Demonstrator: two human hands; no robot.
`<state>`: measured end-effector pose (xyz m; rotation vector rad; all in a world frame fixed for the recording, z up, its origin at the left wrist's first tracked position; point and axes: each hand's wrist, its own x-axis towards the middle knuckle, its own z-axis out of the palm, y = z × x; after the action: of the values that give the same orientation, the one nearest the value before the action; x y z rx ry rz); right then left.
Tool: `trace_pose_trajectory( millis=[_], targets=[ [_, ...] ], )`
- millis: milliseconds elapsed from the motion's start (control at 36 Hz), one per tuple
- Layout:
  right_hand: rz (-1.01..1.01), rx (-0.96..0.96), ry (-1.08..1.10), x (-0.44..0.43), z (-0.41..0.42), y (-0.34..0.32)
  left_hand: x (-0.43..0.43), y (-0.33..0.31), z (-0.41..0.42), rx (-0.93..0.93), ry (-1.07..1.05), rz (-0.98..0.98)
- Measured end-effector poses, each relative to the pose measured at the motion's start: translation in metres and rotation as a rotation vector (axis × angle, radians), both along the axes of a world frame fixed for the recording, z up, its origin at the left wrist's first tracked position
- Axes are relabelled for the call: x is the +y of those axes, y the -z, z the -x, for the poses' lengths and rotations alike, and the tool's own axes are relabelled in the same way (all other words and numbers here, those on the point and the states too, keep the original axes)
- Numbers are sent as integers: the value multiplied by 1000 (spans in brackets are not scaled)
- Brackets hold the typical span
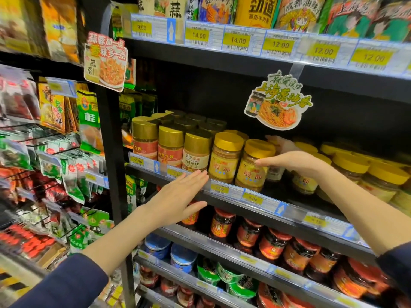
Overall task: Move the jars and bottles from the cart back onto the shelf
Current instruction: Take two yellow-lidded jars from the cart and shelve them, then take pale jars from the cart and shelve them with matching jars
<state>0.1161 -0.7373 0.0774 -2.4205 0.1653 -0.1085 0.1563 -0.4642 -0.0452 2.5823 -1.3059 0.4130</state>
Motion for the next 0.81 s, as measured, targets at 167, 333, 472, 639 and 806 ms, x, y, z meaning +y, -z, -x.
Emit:
trace_pose_trajectory(
  millis=[167,333,472,639,806],
  targets=[
    [366,-87,81,12,21,2,19,-7,6,20,-4,-71],
    [719,-57,78,63,54,26,70,-11,6,81,-17,-154],
    [733,-30,-85,152,64,50,144,-9,6,155,-77,-233],
    [674,93,-421,275,32,86,267,5,9,221,-205,-231],
    [664,198,-677,405,-14,115,404,33,21,302,-470,-295]
  ],
)
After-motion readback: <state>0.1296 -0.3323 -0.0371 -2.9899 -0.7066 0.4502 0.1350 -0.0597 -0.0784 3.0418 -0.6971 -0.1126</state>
